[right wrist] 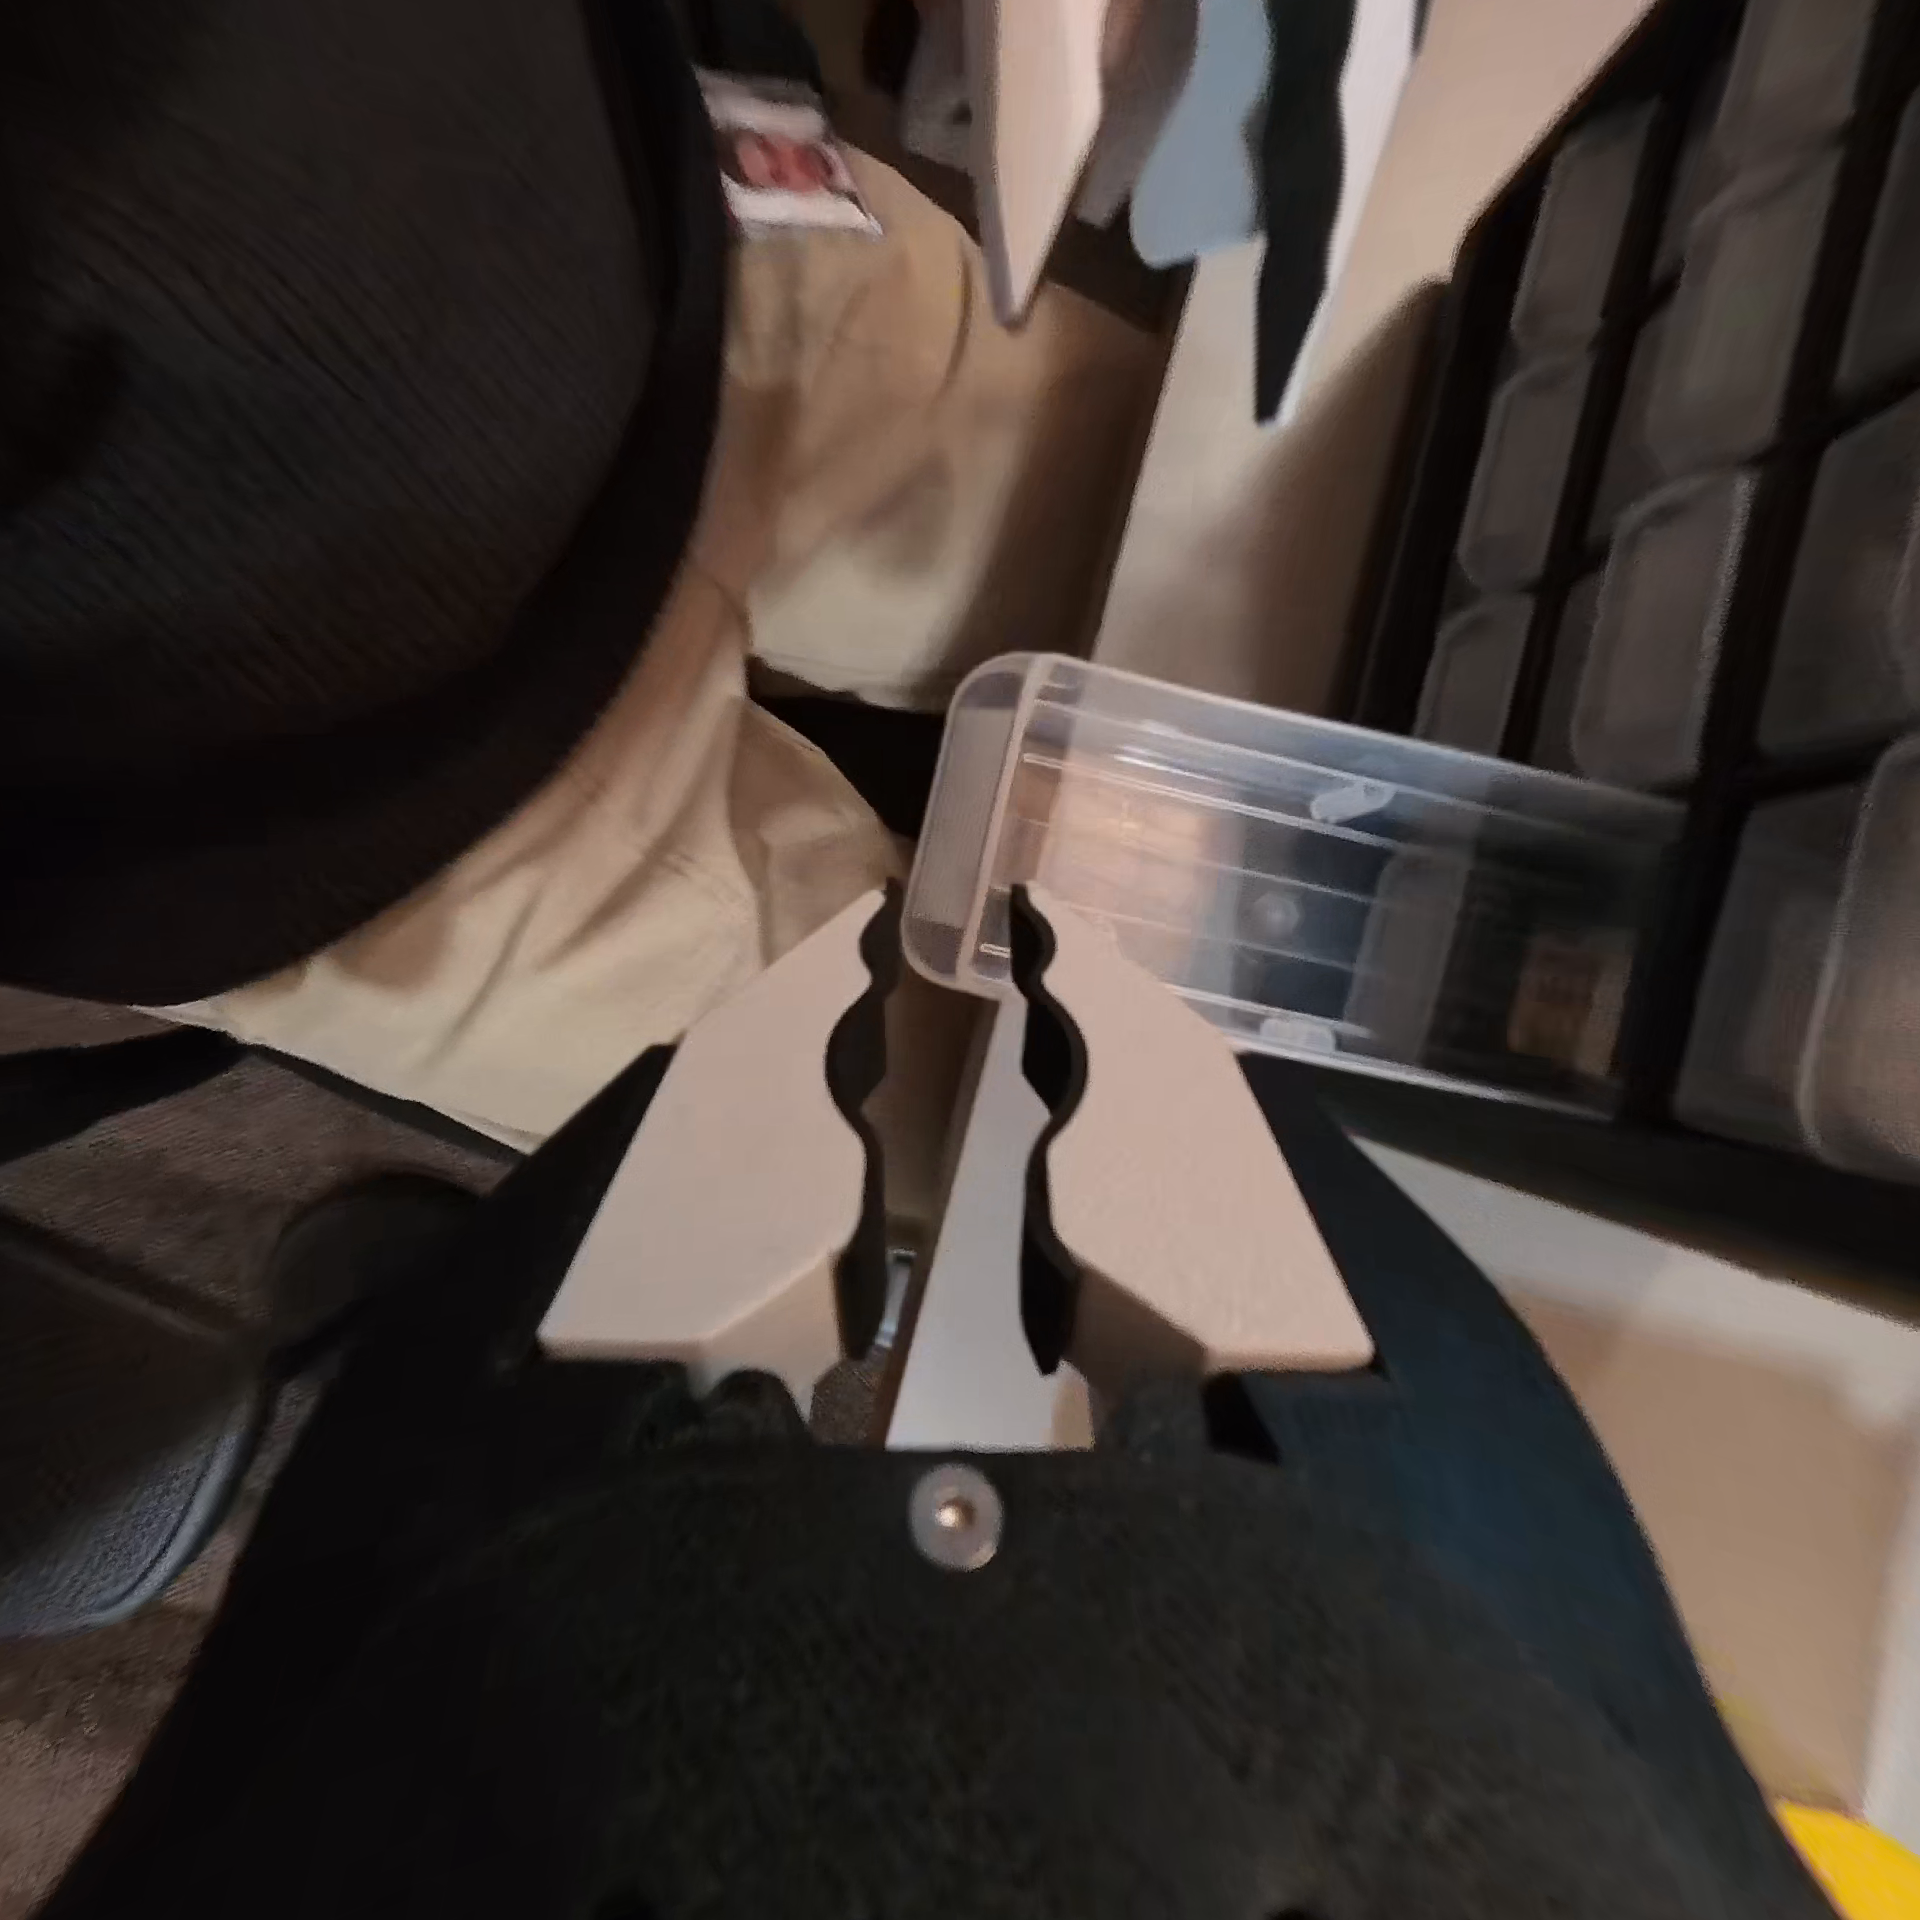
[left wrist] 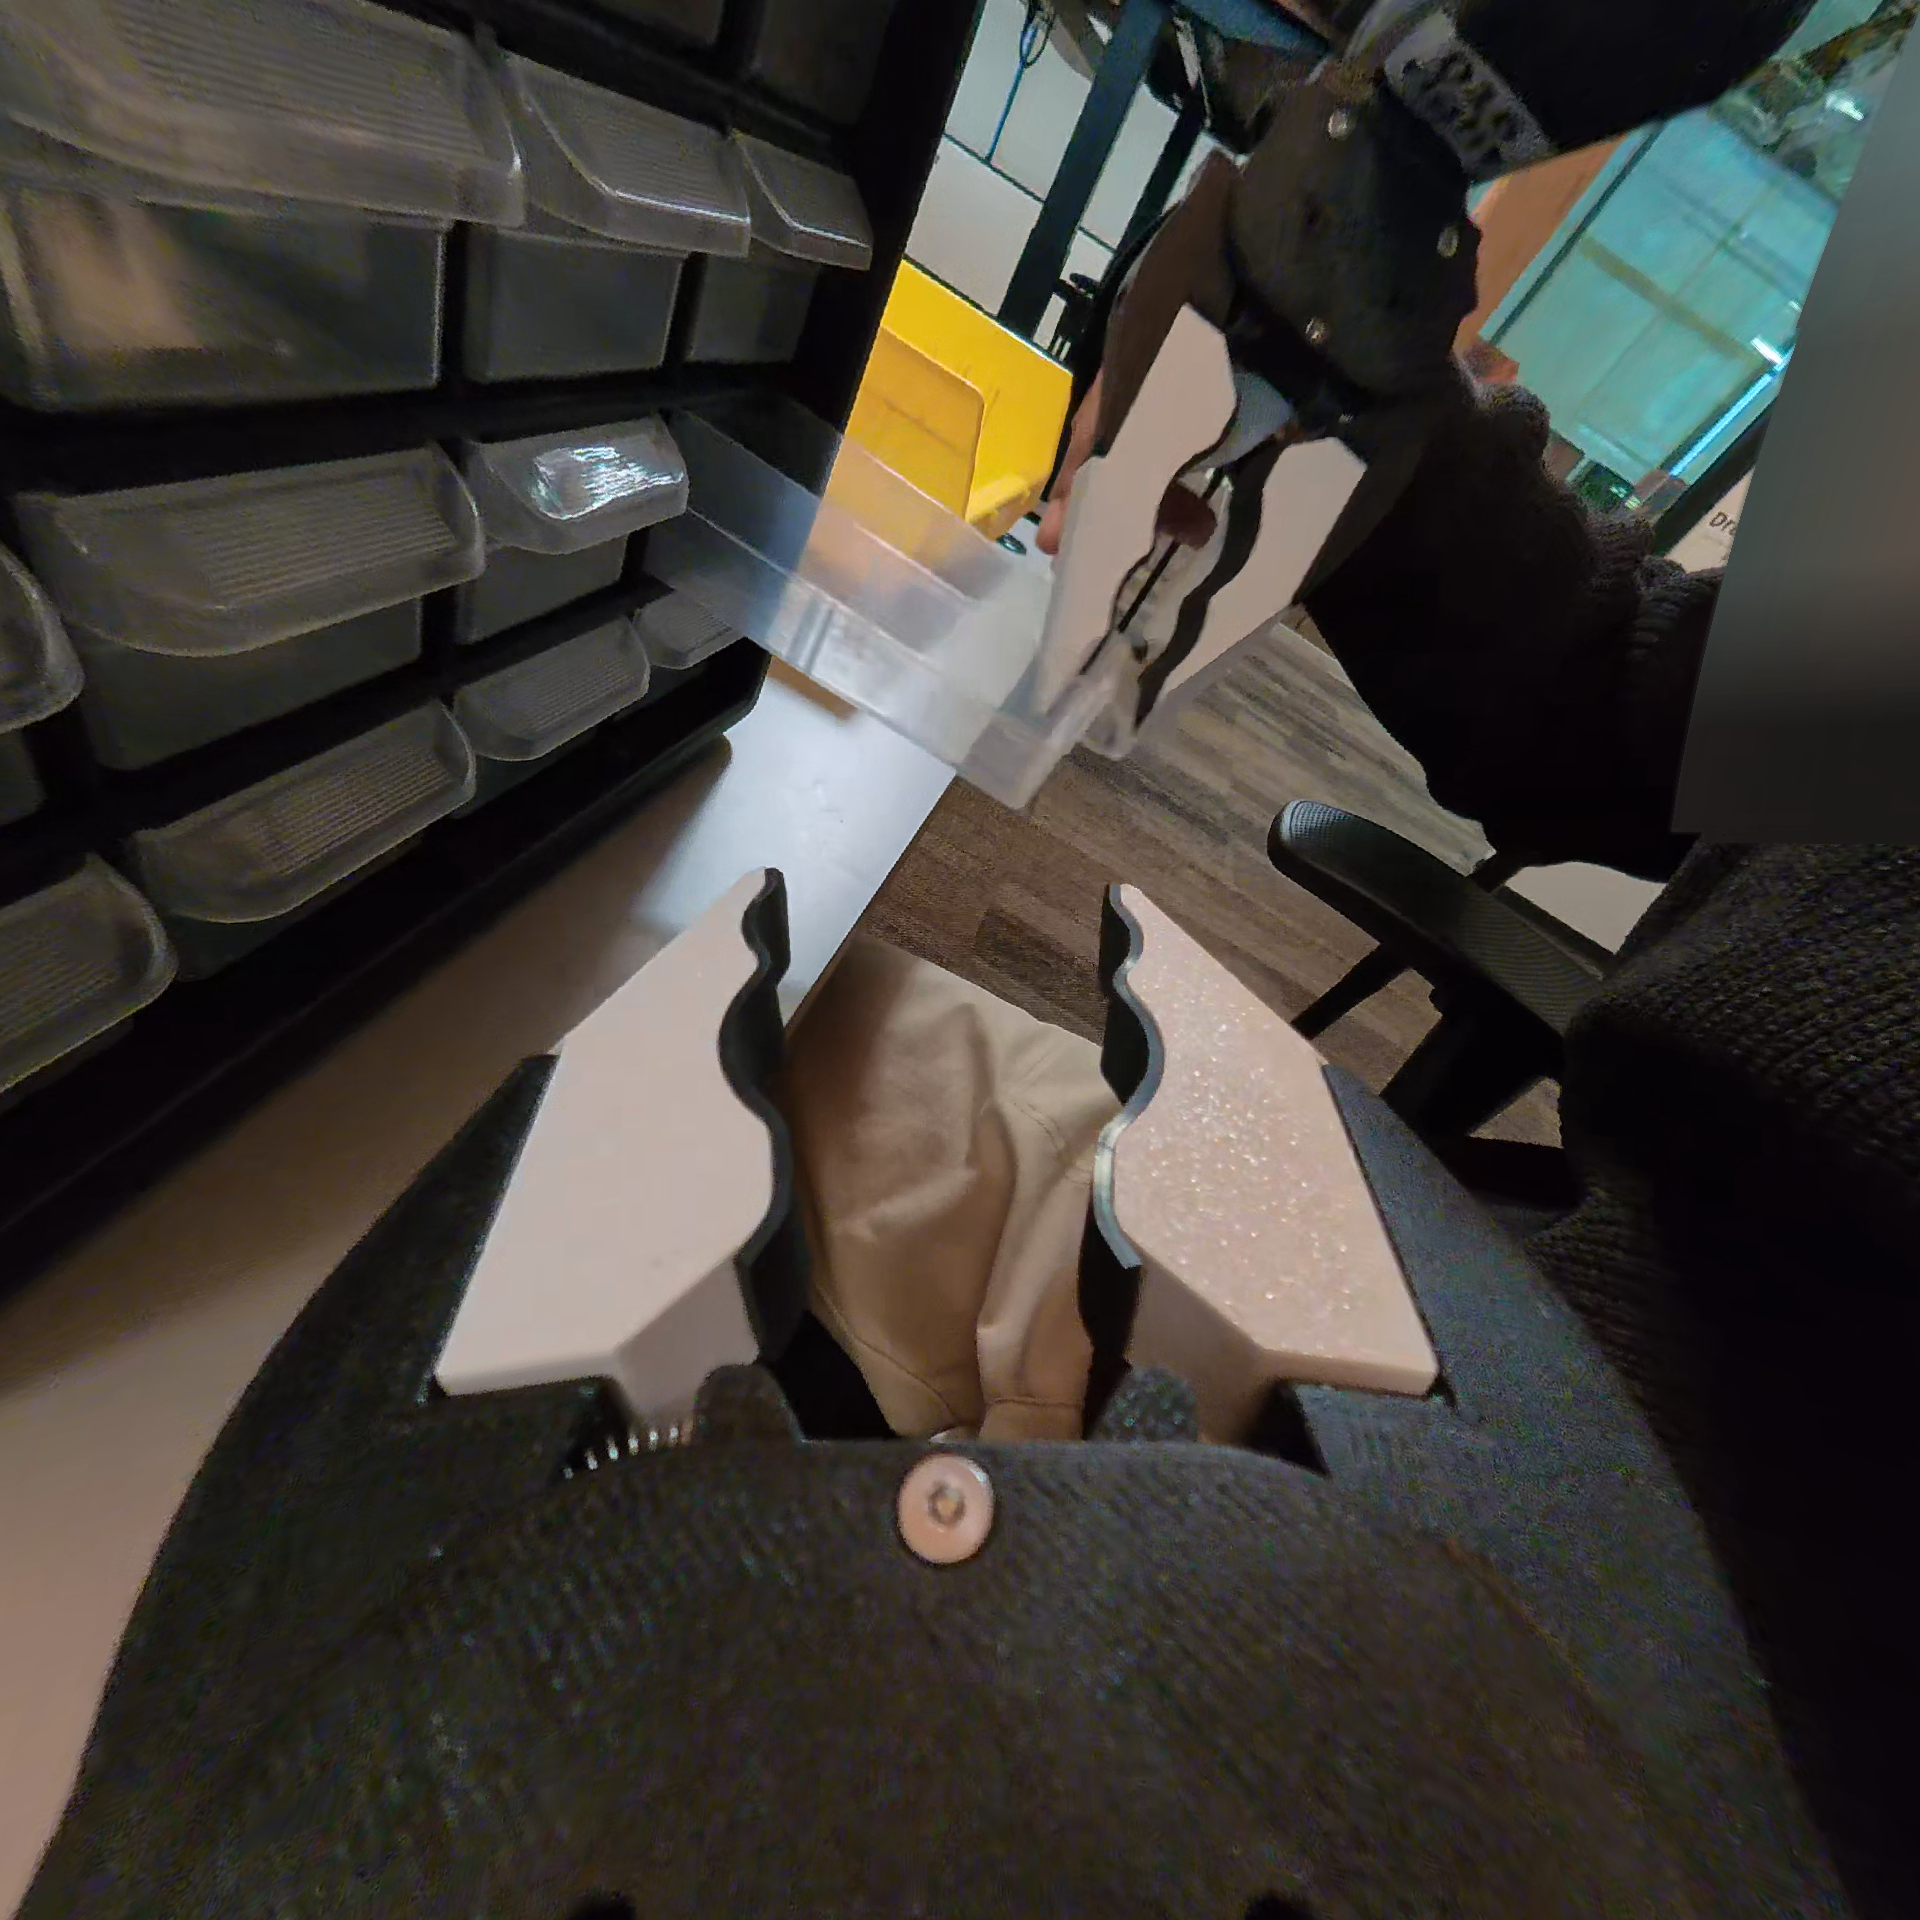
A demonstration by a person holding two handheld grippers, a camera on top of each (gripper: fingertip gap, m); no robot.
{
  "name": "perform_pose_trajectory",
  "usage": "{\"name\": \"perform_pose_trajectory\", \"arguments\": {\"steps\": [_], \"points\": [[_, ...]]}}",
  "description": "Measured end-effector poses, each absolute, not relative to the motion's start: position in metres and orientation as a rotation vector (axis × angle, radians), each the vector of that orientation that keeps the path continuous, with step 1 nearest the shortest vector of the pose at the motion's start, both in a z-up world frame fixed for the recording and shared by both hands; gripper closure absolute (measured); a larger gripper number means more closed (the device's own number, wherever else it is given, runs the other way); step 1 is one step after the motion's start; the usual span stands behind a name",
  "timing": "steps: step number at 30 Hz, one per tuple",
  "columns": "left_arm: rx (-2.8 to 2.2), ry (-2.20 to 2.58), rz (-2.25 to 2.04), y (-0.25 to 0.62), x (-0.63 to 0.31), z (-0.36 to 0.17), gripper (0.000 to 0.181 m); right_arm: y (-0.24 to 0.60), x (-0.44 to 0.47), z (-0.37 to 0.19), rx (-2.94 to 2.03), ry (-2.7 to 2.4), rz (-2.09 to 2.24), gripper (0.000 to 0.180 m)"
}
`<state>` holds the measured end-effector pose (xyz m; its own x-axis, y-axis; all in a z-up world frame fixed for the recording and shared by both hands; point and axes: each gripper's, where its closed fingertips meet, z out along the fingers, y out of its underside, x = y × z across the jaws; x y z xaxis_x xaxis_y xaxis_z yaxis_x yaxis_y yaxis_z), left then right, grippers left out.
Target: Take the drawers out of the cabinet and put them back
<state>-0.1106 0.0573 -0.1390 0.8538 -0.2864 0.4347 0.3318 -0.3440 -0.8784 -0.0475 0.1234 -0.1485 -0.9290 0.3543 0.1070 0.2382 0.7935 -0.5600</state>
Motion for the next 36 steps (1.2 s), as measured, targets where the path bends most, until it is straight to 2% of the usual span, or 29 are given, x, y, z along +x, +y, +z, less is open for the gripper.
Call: {"name": "perform_pose_trajectory", "arguments": {"steps": [3, 9, 11, 13, 16, 18, 22, 36], "points": [[-1.812, -0.032, -0.635, 0.057, -0.110, -0.138, 0.123, 0.126, -0.055, -0.153, -0.528, -2.692, 0.807, 0.158], [-1.799, -0.061, -0.596, 0.056, -0.116, -0.135, 0.118, 0.133, -0.063, -0.138, -0.739, -2.421, 0.815, 0.128], [-1.793, -0.069, -0.605, 0.056, -0.117, -0.134, 0.119, 0.128, -0.058, -0.131, -0.779, -2.334, 0.879, 0.125], [-1.787, -0.076, -0.619, 0.055, -0.117, -0.133, 0.119, 0.118, -0.052, -0.123, -0.816, -2.257, 0.987, 0.132], [-1.784, -0.076, -0.626, 0.056, -0.116, -0.133, 0.119, 0.098, -0.041, -0.121, -0.843, -2.199, 1.173, 0.157], [-1.785, -0.075, -0.624, 0.056, -0.116, -0.133, 0.119, 0.094, -0.040, -0.129, -0.873, -2.188, 1.200, 0.168], [-1.781, -0.085, -0.594, 0.056, -0.117, -0.131, 0.113, 0.099, -0.048, -0.144, -0.909, -2.190, 1.140, 0.179], [-1.769, -0.087, -0.575, 0.054, -0.118, -0.128, 0.107, 0.108, -0.074, -0.147, -0.941, -2.101, 1.052, 0.180]]}}
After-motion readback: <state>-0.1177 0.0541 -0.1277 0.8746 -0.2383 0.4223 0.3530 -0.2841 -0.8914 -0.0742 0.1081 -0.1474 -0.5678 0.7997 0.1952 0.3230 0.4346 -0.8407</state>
